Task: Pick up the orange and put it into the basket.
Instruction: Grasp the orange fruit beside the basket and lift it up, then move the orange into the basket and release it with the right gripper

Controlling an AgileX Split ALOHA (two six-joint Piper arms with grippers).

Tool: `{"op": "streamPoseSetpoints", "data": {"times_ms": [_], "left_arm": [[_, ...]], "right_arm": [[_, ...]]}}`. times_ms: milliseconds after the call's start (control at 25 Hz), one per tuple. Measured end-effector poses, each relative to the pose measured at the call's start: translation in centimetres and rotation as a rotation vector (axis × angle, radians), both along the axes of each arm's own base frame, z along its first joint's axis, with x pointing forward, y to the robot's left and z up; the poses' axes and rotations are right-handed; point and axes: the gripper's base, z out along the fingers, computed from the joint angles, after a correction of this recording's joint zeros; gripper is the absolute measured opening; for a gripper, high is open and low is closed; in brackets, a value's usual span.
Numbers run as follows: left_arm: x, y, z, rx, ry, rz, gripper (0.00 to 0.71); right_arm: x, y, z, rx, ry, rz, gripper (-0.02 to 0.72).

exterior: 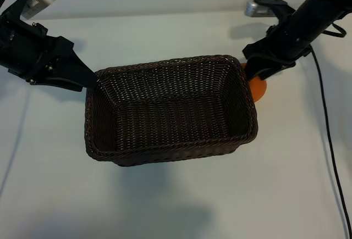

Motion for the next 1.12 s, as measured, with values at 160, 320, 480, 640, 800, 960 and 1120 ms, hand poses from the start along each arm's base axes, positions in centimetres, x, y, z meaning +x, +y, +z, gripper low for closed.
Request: {"op": "streamPoseSetpoints", "data": {"times_ms": [160,320,480,640,800,960,1120], "left_arm": [[0.0,0.0,0.0,0.000,-0.001,-0.001,0.411],[0.0,0.0,0.0,0.000,-0.001,-0.001,0.411],[0.0,0.0,0.0,0.000,-0.001,-0.001,0.411],[0.0,0.0,0.0,0.000,-0.001,-0.001,0.411],[0.0,0.0,0.0,0.000,-0.002,-0.002,0.411],[0.0,0.0,0.0,0.000,-0.001,-0.002,0.411],[0.0,0.0,0.0,0.000,-0.001,-0.002,0.411]], "right_arm": [[0.1,0.1,-0.1,-0.003,-0.010,-0.003,0.444],[0.2,0.0,-0.5,-0.006,-0.010,-0.008,0.391],[0.3,0.0,-0.5,-0.006,-0.012,-0.010,0.125],[0.3,0.0,-0.5,-0.007,-0.016,-0.011,0.042],[0.3,0.0,-0.4,-0.006,-0.013,-0.017,0.040],[0.7,0.1,0.5,0.002,-0.015,-0.006,0.040],[1.3,0.2,2.3,0.010,-0.021,0.007,0.040]]}}
